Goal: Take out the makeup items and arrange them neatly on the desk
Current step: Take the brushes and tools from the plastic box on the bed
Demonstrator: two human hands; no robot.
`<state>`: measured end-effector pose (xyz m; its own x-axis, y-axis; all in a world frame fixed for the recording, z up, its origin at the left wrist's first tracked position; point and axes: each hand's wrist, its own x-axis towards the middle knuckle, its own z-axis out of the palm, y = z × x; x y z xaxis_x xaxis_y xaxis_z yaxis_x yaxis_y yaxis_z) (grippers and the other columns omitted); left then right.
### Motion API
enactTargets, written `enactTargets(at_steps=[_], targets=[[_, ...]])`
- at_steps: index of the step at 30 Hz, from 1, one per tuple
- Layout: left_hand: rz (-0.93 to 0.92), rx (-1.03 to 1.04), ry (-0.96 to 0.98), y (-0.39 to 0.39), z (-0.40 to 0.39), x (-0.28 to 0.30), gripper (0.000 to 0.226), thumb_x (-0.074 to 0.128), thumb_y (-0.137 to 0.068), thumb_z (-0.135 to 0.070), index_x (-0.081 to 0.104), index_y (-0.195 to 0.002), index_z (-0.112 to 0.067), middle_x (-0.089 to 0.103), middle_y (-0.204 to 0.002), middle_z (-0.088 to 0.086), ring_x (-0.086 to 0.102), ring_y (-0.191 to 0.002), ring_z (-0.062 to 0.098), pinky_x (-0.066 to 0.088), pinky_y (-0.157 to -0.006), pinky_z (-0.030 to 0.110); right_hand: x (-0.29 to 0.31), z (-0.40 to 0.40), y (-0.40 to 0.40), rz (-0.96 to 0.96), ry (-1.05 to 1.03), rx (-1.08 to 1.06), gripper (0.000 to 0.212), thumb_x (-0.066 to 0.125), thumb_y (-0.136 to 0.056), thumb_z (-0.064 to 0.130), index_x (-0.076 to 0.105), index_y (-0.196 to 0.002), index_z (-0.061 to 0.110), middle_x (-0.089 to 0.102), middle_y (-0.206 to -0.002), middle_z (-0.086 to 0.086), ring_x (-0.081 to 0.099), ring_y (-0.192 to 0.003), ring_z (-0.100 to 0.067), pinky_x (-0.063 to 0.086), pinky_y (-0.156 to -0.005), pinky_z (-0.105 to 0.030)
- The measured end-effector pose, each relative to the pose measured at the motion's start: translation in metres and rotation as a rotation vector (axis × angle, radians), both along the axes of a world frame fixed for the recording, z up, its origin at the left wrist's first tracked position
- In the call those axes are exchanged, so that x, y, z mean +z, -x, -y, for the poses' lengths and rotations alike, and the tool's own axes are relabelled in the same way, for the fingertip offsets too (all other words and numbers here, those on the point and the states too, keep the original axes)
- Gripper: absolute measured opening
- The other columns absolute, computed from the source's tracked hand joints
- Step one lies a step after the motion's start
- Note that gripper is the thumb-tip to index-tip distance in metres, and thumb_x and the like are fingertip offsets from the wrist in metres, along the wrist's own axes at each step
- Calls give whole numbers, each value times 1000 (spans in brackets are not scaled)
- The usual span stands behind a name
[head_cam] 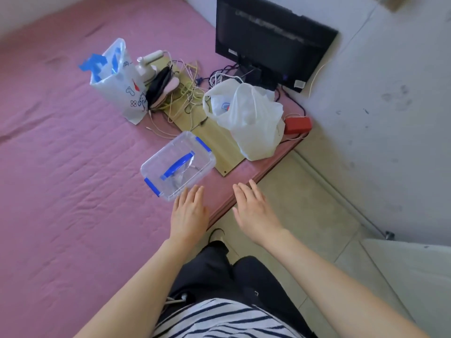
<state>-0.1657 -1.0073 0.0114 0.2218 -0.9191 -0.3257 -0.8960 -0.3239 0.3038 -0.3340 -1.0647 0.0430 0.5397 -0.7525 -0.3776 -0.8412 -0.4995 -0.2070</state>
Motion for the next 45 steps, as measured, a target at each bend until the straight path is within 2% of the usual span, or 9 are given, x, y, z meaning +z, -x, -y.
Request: enactTargets(at_steps=[5,14,21,29,34,38,40,42,45], targets=[[-50,148,-12,-12,35,-3,48,46,-95,-16,36,-143,-11,37,-150,3,21,-144,28,24,-115,41,-9,61,-16,-31,-17,108,60,35,-101,33,14,-150,6,22,-155,-11,6,-146,-32,12,-120,-42],[-46,522,-4,-39,75,-25,52,50,-94,-17,37,-143,-7,40,-148,9,26,-142,28,22,-117,39,-39,156,-72,-29,-126,336,54,36,-101,29,20,-147,5,26,-153,-11,10,-146,-33,14,-119,-41],[-115,785,11,-47,104,-62,54,53,-91,-12,37,-141,-1,46,-139,17,36,-133,34,30,-110,45,-81,219,-109,40,-202,378,53,39,-100,24,23,-146,5,28,-152,-10,14,-145,-32,14,-119,-39],[-86,908,68,-80,117,-149,57,52,-93,-10,29,-144,1,32,-149,16,24,-141,31,22,-116,45,-165,258,-145,120,-266,322,58,46,-96,23,24,-147,7,34,-147,-12,33,-134,-28,29,-111,-38],[-84,1237,93,-110,106,-203,61,45,-98,-24,18,-149,-5,15,-158,10,17,-144,25,19,-115,40,-223,263,-161,118,-379,158,59,39,-100,26,14,-150,8,27,-151,-13,33,-135,-32,32,-108,-43],[-245,1500,150,-125,96,-242,51,41,-99,-34,33,-141,-6,46,-139,13,45,-123,32,37,-102,42,-256,263,-170,99,-425,74,60,35,-101,31,8,-152,12,34,-147,-17,40,-130,-36,37,-102,-46],[-311,1589,214,-126,92,-256,39,39,-98,-39,44,-129,-15,59,-117,8,56,-104,31,45,-92,46,-267,263,-170,85,-369,95,57,32,-102,30,10,-151,12,51,-130,-20,54,-108,-38,46,-84,-44],[-310,1624,273,-123,89,-267,30,39,-98,-43,50,-114,-20,64,-98,3,61,-90,29,48,-80,44,-276,264,-168,105,-322,109,51,29,-102,28,14,-150,18,61,-109,-17,54,-82,-33,44,-67,-39],[-245,1653,385,-120,86,-278,24,44,-97,-44,55,-101,-23,66,-88,1,61,-80,26,47,-73,39,-287,262,-165,194,-341,54,48,27,-102,30,16,-149,28,60,-108,-9,48,-80,-25,36,-66,-35]])
